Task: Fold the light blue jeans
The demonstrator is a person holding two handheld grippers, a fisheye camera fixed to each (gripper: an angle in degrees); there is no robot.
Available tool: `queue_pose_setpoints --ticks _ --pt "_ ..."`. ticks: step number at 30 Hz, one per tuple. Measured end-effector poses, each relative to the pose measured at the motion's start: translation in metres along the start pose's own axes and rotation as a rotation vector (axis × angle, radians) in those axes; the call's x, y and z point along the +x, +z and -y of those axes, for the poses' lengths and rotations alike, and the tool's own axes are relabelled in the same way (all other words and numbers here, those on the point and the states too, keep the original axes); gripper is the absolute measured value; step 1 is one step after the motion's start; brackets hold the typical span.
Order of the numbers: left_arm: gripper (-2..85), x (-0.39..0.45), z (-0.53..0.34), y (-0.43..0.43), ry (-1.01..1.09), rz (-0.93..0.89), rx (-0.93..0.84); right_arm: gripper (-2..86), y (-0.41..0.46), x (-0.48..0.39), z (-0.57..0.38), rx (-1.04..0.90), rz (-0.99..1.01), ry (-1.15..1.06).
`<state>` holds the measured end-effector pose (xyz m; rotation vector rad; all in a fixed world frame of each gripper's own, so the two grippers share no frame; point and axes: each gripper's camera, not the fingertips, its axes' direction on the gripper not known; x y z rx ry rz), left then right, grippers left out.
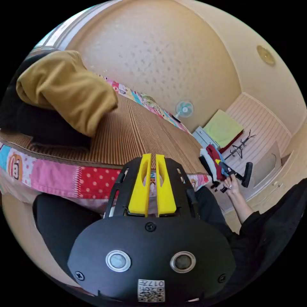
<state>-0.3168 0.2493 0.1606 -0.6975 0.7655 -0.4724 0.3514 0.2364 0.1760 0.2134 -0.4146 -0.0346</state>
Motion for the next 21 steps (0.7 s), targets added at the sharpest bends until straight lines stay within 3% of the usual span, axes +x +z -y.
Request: queue_pose_setpoints --ticks 2,6,12,14,15,18,21 --pt "-0.5 0.001 -0.005 0.022 0.025 -0.046 -0.058 1.9 -0.026 0.034 -0.008 0.051 -0.214 0.066" --pt "-0.9 0.002 -0.007 0.048 0.092 -0.116 -0.125 6.2 -0.037 0.086 -0.008 0.028 -0.391 0.232" --pt "-1.0 -0.005 -0.017 0.071 0.066 -0.075 -0.213 9.5 0.025 0.159 0.007 -0.183 -0.350 0.439" --pt "-1.0 -0.008 -0.017 0.074 0.058 -0.065 -0.214 6.3 0.043 0.176 0.030 -0.252 -0.393 0.643" --pt "-1.0 -0.009 -0.016 0.076 0.057 -0.049 -0.218 5.2 0.041 0.174 0.040 -0.230 -0.402 0.673" --pt "-1.0 -0.012 -0.018 0.078 0.059 -0.040 -0.219 3.4 0.013 0.118 0.114 0.107 -0.409 0.547" --pt "-1.0 -0.016 -0.019 0.080 0.053 -0.048 -0.220 2.6 0.019 0.064 0.208 0.158 -0.158 0.411"
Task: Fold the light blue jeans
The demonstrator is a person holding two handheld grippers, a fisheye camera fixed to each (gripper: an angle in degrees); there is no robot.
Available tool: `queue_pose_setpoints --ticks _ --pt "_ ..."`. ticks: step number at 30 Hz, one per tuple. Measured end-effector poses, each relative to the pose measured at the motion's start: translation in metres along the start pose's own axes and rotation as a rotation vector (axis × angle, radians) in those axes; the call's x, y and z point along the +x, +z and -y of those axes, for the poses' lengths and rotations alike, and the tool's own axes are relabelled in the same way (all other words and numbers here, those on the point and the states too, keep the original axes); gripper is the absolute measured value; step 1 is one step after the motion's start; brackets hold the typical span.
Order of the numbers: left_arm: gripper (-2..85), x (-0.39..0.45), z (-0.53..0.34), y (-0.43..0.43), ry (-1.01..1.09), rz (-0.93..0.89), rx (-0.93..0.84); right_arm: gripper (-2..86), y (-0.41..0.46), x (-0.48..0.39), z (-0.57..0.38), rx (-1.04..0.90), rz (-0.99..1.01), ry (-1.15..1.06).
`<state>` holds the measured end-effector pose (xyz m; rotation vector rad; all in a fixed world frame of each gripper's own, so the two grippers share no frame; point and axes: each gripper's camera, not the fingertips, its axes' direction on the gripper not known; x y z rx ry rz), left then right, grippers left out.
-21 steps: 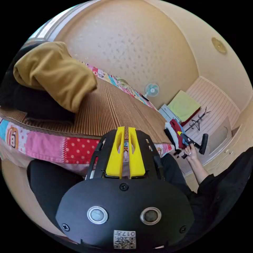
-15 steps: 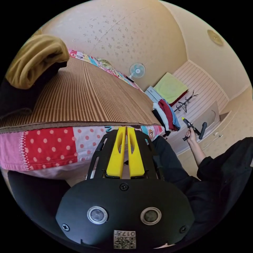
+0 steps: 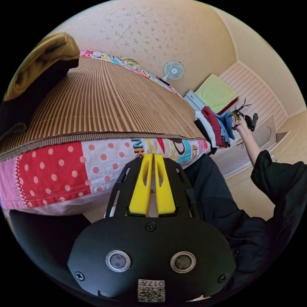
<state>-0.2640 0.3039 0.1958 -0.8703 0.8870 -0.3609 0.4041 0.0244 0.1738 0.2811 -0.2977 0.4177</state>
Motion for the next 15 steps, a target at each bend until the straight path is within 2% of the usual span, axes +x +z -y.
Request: queue_pose_setpoints --ticks 1,5,7,10,12,15 --pt "-1.0 -0.001 0.000 0.000 0.001 -0.001 -0.001 2.4 0.001 -0.039 0.018 0.014 0.130 -0.066" --pt "-1.0 -0.007 -0.002 0.003 -0.003 0.003 0.002 2.3 -0.010 -0.167 0.036 0.057 0.389 -0.323" --pt "-1.0 -0.008 -0.002 0.003 -0.003 0.012 0.003 2.3 -0.018 -0.223 0.019 0.052 0.669 -0.450" --pt "-1.0 -0.012 -0.004 0.002 -0.003 0.027 0.007 2.3 -0.010 -0.262 -0.028 -0.027 0.923 -0.547" --pt "-1.0 -0.019 -0.006 0.002 -0.020 0.018 0.013 2.5 0.013 -0.281 -0.068 -0.171 0.877 -0.573" --pt "-1.0 -0.030 -0.007 0.002 -0.049 -0.012 0.019 3.1 0.074 -0.296 -0.158 -0.531 0.642 -0.663"
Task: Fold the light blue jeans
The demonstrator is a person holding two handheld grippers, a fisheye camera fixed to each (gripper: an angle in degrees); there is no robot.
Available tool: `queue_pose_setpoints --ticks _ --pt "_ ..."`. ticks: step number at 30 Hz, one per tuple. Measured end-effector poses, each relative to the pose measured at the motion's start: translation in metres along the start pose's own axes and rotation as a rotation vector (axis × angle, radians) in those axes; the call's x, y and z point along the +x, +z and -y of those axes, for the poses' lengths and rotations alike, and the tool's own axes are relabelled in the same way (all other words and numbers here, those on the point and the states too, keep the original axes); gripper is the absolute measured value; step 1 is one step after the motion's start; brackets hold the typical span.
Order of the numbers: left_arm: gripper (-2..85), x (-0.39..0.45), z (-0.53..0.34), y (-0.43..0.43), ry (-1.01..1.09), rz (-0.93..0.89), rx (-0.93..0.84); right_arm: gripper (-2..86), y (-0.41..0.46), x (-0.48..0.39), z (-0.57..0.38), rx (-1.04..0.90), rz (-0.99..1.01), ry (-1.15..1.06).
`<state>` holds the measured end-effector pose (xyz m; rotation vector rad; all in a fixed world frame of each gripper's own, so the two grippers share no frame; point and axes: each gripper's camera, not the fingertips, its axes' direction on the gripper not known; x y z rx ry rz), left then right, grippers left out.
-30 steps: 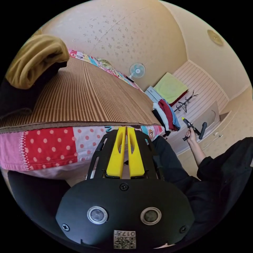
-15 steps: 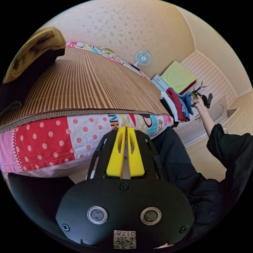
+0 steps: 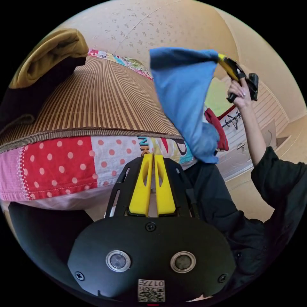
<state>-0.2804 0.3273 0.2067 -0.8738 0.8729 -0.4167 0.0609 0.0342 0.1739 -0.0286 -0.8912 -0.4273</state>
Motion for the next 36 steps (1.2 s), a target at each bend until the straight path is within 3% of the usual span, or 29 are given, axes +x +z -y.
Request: queue_pose_setpoints --ticks 2,5,10,13,18,21,25,27,29,31,36 --pt "-1.0 -0.005 0.000 0.002 -0.011 -0.014 -0.001 3.3 0.039 0.007 -0.055 -0.109 -0.025 0.096" --pt "-1.0 -0.011 0.000 0.005 -0.025 -0.027 0.001 4.4 0.030 0.017 -0.105 -0.097 -0.040 0.201" --pt "-0.9 -0.017 0.002 0.011 -0.034 -0.042 -0.008 8.8 -0.067 0.034 -0.208 0.070 -0.268 0.508" --pt "-0.9 -0.018 0.003 0.015 -0.022 -0.044 -0.004 11.6 -0.100 0.053 -0.254 0.041 -0.383 0.649" --pt "-0.8 -0.006 0.001 0.024 0.055 -0.026 -0.001 12.4 -0.092 0.092 -0.297 -0.070 -0.109 0.765" --pt "-0.6 0.001 -0.004 0.028 0.086 -0.018 -0.012 6.5 -0.125 0.070 -0.291 0.159 -0.083 0.667" --pt "0.4 0.015 -0.008 0.023 0.129 -0.047 0.020 2.5 -0.171 0.057 -0.281 0.608 0.426 0.425" --pt "3.1 0.027 -0.001 0.023 0.147 -0.081 0.008 2.1 -0.184 0.052 -0.274 0.679 0.600 0.259" --pt "5.3 0.038 0.008 0.025 0.166 -0.140 -0.009 1.9 -0.197 0.045 -0.271 0.679 0.708 0.082" --pt "6.4 0.051 0.015 0.027 0.185 -0.184 -0.004 1.7 -0.206 0.040 -0.275 0.558 0.745 -0.045" --pt "6.8 0.107 0.040 0.051 0.345 -0.260 0.002 1.2 -0.207 0.045 -0.309 0.144 0.566 0.024"
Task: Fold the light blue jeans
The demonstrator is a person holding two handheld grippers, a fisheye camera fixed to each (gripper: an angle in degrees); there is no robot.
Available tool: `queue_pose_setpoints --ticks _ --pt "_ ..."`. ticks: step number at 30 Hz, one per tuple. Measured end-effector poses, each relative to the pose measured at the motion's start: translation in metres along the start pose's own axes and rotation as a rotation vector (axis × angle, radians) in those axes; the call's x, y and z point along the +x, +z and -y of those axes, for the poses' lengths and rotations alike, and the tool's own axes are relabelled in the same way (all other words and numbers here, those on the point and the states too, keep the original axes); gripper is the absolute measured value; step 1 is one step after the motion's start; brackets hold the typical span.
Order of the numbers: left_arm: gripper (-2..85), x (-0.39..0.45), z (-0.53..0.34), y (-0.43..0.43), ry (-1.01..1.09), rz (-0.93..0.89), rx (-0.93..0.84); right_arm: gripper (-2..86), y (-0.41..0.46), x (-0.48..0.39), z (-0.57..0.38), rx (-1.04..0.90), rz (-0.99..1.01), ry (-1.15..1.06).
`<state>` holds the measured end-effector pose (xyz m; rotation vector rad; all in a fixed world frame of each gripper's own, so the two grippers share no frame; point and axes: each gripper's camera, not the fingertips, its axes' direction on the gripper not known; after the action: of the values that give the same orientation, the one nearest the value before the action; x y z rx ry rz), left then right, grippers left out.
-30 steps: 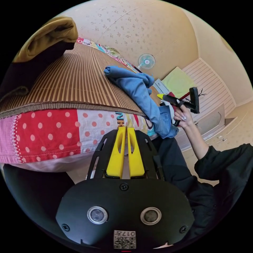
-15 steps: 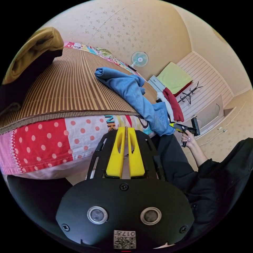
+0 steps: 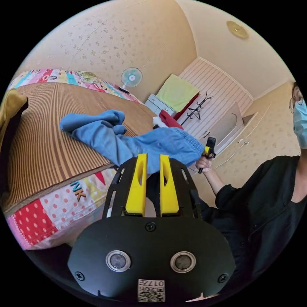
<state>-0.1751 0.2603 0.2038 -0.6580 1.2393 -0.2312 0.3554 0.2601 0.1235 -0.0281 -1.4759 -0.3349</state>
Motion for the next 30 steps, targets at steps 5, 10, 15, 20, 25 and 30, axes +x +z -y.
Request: queue_pose_setpoints --ticks 5,10,15,20,25,30 --pt "8.4 0.017 0.044 0.083 0.163 -0.055 -0.150 0.8 0.023 0.001 -0.032 -0.181 0.024 0.123" --pt "10.3 0.038 0.081 0.163 0.387 -0.128 -0.281 0.9 0.025 -0.002 -0.037 -0.124 0.014 0.154" --pt "11.2 0.051 0.111 0.241 0.556 -0.065 -0.478 1.0 0.017 0.001 -0.023 -0.154 -0.012 0.124" --pt "0.8 0.048 0.118 0.291 0.582 -0.237 -0.798 0.8 -0.038 0.012 0.013 0.015 -0.225 0.119" --pt "-0.8 0.041 0.147 0.229 0.368 -0.356 -0.381 0.6 -0.101 0.008 0.044 0.212 -0.468 0.083" --pt "-0.9 0.066 0.116 0.185 0.262 -0.560 -0.005 0.9 -0.138 0.026 0.008 0.641 -0.530 0.294"
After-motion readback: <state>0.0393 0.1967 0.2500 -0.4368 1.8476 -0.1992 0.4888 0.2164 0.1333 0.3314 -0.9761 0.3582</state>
